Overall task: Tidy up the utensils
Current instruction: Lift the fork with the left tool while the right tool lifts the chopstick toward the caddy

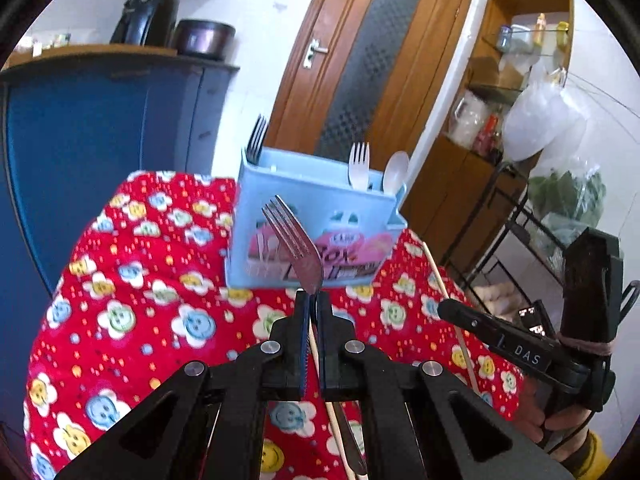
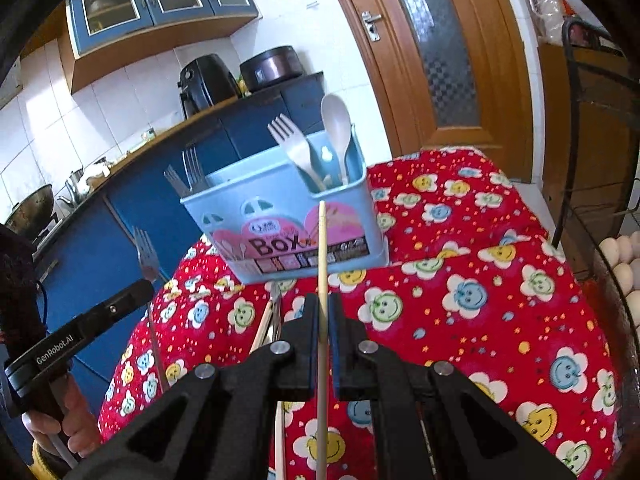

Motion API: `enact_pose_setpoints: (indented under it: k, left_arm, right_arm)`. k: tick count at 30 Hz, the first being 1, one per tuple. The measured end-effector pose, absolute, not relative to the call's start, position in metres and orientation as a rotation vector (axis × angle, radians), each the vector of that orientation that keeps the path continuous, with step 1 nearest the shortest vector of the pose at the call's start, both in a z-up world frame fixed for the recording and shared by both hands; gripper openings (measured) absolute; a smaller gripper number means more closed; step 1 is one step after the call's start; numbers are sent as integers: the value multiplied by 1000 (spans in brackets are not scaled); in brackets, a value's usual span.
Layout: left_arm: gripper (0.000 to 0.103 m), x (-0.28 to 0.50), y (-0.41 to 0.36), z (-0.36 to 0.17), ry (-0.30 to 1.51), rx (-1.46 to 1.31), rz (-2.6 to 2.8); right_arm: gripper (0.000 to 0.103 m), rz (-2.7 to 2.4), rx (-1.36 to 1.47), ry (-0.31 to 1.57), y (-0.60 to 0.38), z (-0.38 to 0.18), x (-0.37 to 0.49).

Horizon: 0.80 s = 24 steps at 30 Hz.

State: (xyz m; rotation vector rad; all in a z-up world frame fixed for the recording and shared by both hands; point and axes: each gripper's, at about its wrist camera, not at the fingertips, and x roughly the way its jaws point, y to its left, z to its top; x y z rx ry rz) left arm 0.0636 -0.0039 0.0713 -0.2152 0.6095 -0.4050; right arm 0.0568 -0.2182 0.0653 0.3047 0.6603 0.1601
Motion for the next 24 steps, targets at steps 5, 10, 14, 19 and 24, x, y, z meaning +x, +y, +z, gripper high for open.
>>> enact_pose_setpoints:
  k: [5,10,14,19,24]
  left_arm:
    - [3,67,-2,85,564,-214,-396]
    - [3,73,-4,101,515,-198,-394]
    - [3,78,-10,118,474,-179,-394]
    - [3,87,-16,134,429,-151,-384]
    - [3,100,-19,149,393,-132,-354]
  right_arm:
    - [6,152,311,641,-222,71,58]
    - [6,144,326,636,-227,71,60]
    - [6,138,335,633,-230,71,62]
    - [6,133,342,632,-235,70,65]
    - [6,123,345,626,-241,70,68]
